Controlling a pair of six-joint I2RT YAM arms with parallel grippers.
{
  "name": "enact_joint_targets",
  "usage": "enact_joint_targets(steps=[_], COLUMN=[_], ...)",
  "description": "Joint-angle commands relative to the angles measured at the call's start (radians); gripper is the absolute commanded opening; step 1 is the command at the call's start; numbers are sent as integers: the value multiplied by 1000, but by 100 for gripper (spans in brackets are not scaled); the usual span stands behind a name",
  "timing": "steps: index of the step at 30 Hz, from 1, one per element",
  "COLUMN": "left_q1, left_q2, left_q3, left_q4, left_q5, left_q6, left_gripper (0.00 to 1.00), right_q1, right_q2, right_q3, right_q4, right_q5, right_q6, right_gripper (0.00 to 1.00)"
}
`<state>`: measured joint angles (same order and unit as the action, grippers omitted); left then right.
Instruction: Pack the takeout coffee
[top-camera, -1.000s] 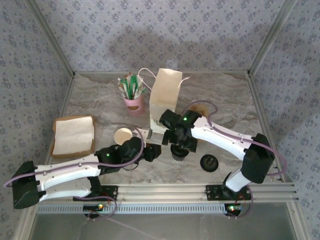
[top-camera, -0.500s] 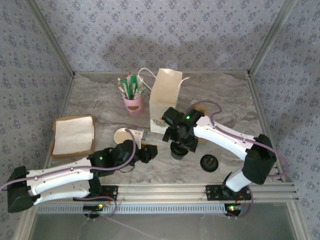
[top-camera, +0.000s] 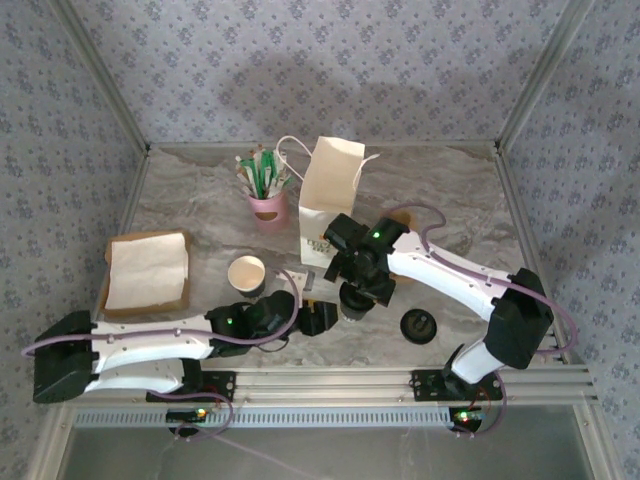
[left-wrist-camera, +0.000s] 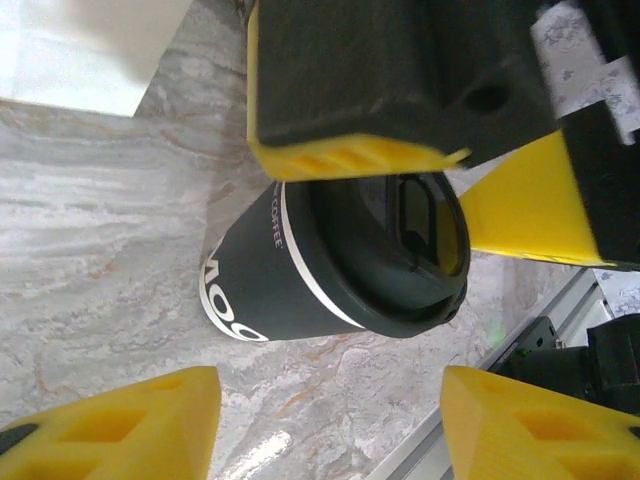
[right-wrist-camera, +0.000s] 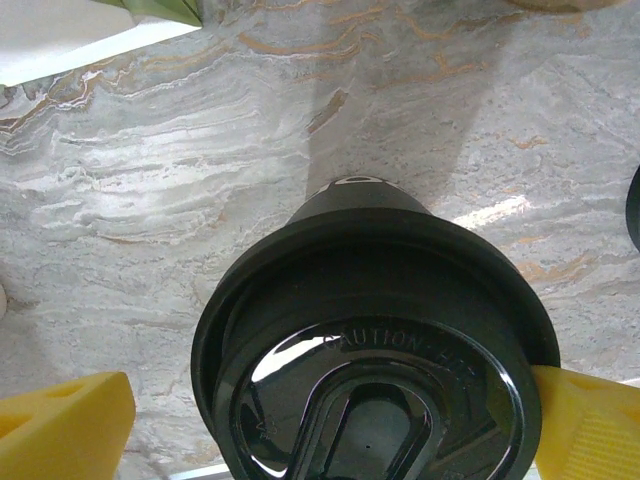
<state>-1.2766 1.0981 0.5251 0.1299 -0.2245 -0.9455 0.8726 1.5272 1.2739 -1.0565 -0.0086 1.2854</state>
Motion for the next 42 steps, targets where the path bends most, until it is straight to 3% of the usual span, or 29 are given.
enact_joint_targets(steps=[1, 4, 8, 42], left_q1=[-7, -7, -7, 4], left_q2=[32, 57, 87, 253], left_q3=[30, 36, 53, 124], left_q4=[75, 90, 97, -12], left_q5=[-1, -4, -1, 2], left_q6=[-14, -21, -15, -54], left_gripper=[66, 73, 74, 70], right_q1=[2, 8, 13, 20], right_q2=[-22, -22, -22, -31], right_q3=[6, 7, 8, 38], right_q4=[-13, -13, -11, -37], right_q5=[10, 12, 15, -23], right_q6=[37, 43, 53, 71], right_gripper=[100, 100, 100, 100])
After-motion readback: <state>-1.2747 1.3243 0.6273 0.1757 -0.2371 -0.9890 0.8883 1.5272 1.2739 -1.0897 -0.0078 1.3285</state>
